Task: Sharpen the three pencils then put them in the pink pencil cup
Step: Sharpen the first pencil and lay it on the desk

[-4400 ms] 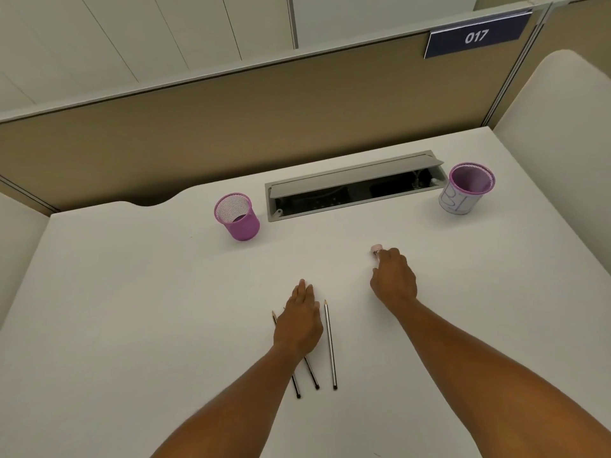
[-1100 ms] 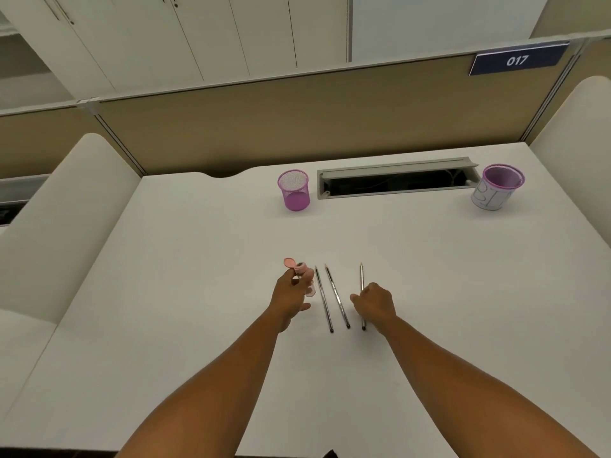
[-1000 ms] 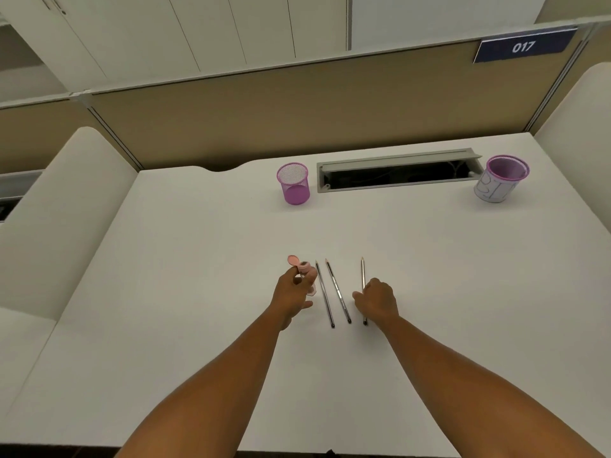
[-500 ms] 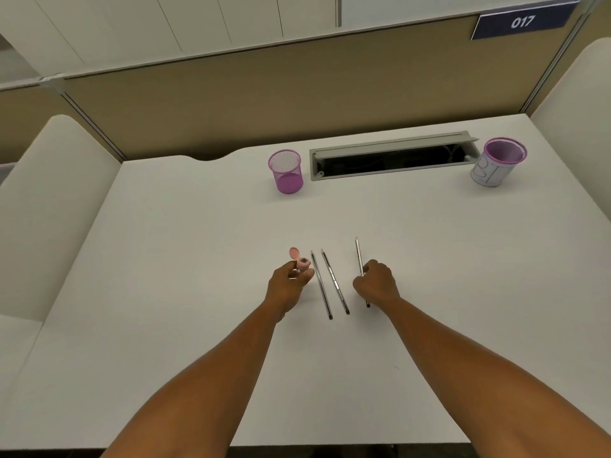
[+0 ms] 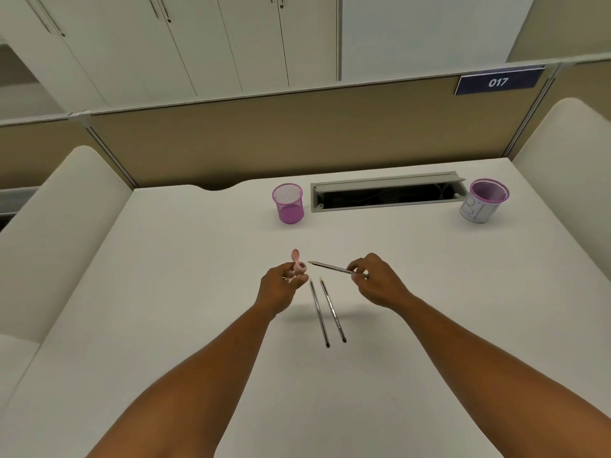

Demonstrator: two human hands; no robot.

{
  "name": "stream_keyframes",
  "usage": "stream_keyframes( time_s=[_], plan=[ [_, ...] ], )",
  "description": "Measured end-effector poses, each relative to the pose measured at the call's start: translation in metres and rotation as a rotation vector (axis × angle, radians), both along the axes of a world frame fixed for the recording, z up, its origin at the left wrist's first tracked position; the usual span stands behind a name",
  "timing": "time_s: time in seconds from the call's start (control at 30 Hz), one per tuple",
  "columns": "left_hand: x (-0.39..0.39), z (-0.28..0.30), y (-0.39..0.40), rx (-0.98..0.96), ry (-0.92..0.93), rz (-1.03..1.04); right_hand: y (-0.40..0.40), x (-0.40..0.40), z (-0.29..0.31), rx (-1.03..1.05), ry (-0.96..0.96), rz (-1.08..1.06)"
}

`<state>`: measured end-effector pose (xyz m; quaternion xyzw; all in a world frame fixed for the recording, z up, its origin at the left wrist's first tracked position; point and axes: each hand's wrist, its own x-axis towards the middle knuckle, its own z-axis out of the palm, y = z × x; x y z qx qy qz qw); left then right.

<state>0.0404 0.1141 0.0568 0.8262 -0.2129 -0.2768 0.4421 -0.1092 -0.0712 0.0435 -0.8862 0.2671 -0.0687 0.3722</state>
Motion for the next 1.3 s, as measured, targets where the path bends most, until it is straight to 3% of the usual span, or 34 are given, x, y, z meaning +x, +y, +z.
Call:
stream_keyframes(
  time_s=[0.47, 0.57, 0.73, 1.03, 1.3],
  plan=[
    [0.025, 0.034, -0.014, -0.014, -0.222, -0.196, -0.017, 0.013, 0.045, -0.131, -0.039, 0.051],
    [0.025, 0.045, -0.016, -0.064, -0.103, -0.209, -0.022, 0.013, 0.049, -0.126, -0.043, 0.054],
    [0.024, 0.058, -0.016, -0.199, 0.149, -0.005, -0.028, 0.013, 0.051, -0.159, -0.059, 0.053],
    [0.019, 0.057, -0.022, -0.526, 0.567, 0.204, -0.018, 0.017, 0.069, -0.423, -0.140, 0.127],
    [0.014, 0.067, -0.024, -0.644, 0.685, 0.213, -0.009, 0.035, 0.092, -0.282, 0.091, 0.112]
  ],
)
